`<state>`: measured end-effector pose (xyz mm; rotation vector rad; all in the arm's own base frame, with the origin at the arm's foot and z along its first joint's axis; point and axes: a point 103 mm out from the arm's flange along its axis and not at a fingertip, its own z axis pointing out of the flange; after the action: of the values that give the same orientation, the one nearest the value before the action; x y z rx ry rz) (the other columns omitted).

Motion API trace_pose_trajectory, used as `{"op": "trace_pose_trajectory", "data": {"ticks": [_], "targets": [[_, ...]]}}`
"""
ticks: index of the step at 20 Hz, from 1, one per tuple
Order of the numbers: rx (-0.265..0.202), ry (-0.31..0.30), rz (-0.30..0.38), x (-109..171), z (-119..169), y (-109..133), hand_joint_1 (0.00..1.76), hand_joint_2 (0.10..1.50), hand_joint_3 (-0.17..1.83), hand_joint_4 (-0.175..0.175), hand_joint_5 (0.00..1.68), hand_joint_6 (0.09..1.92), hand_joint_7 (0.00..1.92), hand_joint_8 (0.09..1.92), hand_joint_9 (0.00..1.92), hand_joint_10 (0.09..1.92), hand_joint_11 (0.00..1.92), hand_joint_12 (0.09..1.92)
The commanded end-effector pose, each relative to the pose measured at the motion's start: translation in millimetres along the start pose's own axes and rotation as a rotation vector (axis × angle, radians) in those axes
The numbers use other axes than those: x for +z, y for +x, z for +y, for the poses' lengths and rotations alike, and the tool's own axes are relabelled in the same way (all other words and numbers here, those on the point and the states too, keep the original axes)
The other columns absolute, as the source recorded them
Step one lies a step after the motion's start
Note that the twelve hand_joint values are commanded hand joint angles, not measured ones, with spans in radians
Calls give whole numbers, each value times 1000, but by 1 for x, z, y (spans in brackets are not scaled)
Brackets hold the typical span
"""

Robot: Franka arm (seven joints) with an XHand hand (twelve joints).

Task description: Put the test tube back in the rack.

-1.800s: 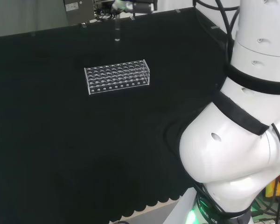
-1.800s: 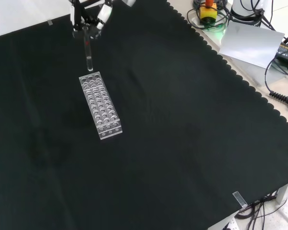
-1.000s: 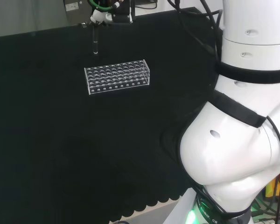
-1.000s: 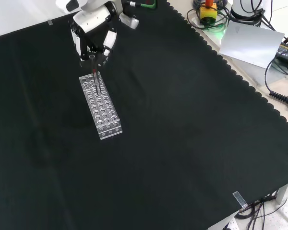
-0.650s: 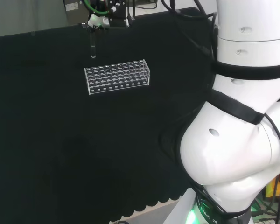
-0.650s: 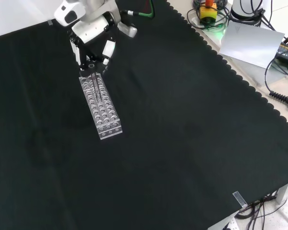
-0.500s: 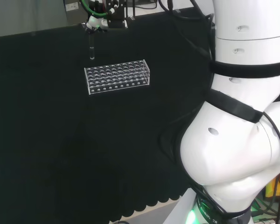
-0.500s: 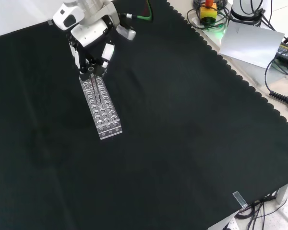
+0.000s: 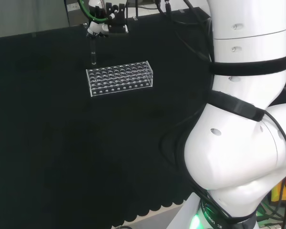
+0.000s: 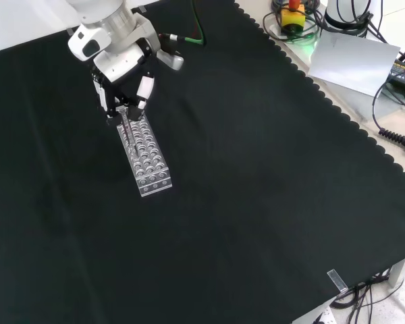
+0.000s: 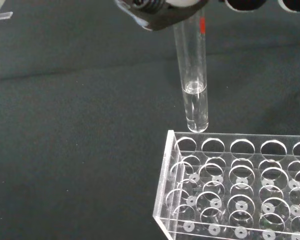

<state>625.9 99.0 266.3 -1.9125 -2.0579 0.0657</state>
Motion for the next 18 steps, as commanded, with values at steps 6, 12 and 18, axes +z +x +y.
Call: {"op": "trace_pose_trajectory", "data": {"ticks": [6, 12, 18], "targets": [[11, 16, -24, 8, 8, -12, 1235, 1023, -175, -175, 1519, 87, 1797, 309, 1675, 355, 1216, 925], [9, 27, -22, 10, 13, -13, 1235, 1023, -175, -175, 1520, 87, 1797, 309, 1676, 355, 1217, 926], [5, 40, -33, 16, 16, -11, 1235, 1023, -175, -175, 1520, 87, 1797, 309, 1676, 355, 1217, 926]]}}
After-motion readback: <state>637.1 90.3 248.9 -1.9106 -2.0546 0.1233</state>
